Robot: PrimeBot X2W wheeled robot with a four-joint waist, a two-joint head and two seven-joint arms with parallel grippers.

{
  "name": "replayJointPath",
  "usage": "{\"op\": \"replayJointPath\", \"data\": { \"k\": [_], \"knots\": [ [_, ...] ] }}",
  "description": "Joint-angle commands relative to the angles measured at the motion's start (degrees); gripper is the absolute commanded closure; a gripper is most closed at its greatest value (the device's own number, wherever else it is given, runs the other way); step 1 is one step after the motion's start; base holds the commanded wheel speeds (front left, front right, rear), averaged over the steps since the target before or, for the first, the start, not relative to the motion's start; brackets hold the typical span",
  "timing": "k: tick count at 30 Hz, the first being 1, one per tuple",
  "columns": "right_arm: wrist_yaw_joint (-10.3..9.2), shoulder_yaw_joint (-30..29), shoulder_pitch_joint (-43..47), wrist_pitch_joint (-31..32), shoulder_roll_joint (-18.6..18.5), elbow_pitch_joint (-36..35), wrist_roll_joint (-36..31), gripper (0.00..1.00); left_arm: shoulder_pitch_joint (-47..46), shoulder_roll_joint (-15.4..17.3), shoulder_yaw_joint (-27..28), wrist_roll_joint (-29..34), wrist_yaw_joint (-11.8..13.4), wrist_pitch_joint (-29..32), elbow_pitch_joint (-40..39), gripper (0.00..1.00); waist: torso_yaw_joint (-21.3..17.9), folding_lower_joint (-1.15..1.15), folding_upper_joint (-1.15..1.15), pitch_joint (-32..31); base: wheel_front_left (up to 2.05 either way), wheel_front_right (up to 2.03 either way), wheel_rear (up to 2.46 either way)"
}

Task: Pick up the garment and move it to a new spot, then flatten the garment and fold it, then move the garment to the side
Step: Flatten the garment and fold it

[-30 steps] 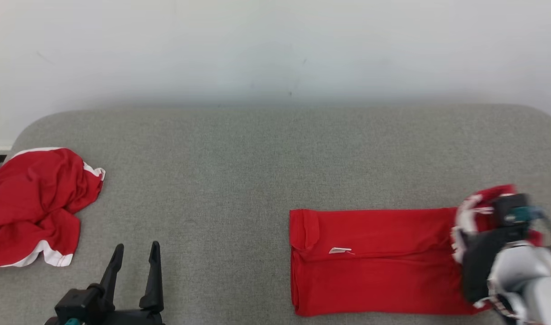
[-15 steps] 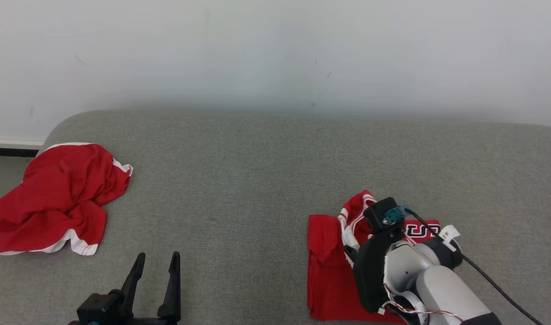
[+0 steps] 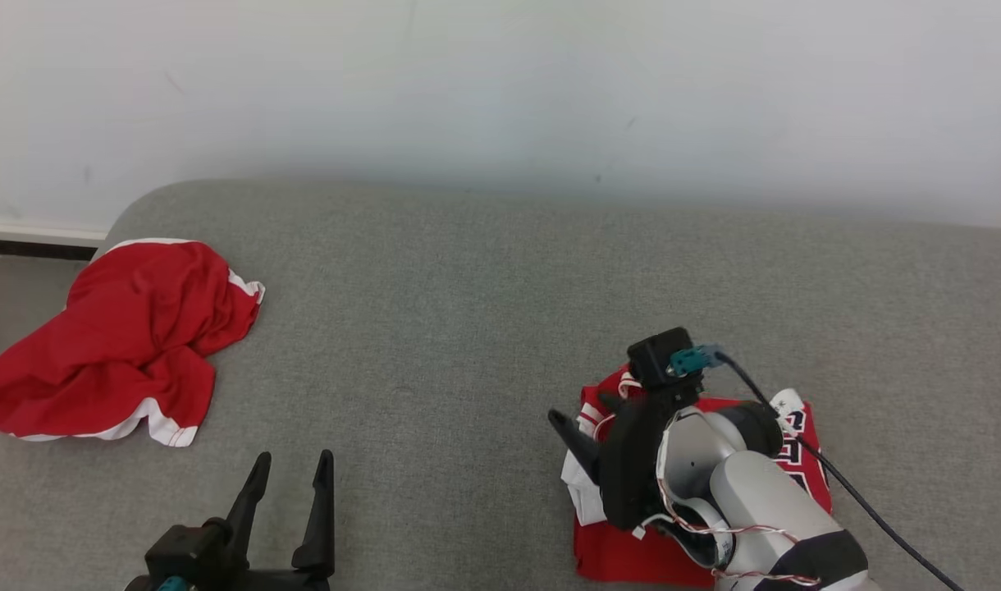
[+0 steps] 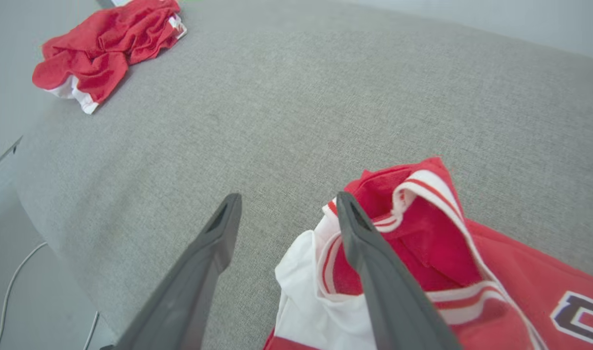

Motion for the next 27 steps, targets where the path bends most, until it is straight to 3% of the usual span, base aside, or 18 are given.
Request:
{"op": "replayJointPath", "data": {
  "k": [1,7,11,13,14,20,27],
  "knots": [
    [-0.14,-0.79,-0.54,-2.29,-0.4,-1.37,1.06,0.0,0.44,0.04,0.61,-0.2,0.22,0.01,0.21,0.0,-1.39,-0.01,0.0,-1.39,0.0,0.0,0.0],
    [-0.15,-6.35,2.9,-6.63,-4.54,-4.08,-1.83,0.0,1.67,0.04,1.71,-0.3,0.31,0.01,-0.19,0.0,-3.86,-0.01,0.0,-2.87,0.0,0.0,0.0],
    [-0.14,-13.6,7.51,-7.87,-6.89,-5.69,-6.13,0.0,2.7,0.04,2.16,-0.42,0.21,0.01,-0.73,0.0,-5.68,-0.01,0.0,-3.75,0.0,0.0,0.0],
    [-0.14,-17.21,10.15,-8.21,-7.17,-6.36,-8.52,0.61,2.79,0.04,2.14,-0.74,0.32,0.01,-1.06,0.0,-6.53,-0.01,0.0,-3.81,0.0,0.0,0.0],
    [-0.14,-18.48,11.59,-8.11,-6.76,-6.71,-9.5,1.0,2.83,0.03,2.14,-0.96,0.44,0.01,-1.2,0.0,-6.91,-0.01,0.0,-3.82,0.0,0.0,0.0],
    [-0.14,-21.67,16.73,-7.87,-3.84,-7.26,-14.27,1.0,2.82,0.06,1.03,-1.77,0.93,0.01,-1.57,0.0,-7.79,-0.01,0.0,-3.41,0.0,0.0,0.0],
    [-0.14,-17.94,14.98,-10.49,-0.32,-2.84,-17.07,1.0,1.68,0.04,0.48,-0.88,0.92,0.01,-1.1,0.0,-6.7,-0.01,0.0,-2.76,0.0,0.0,0.0]
  ]
}}
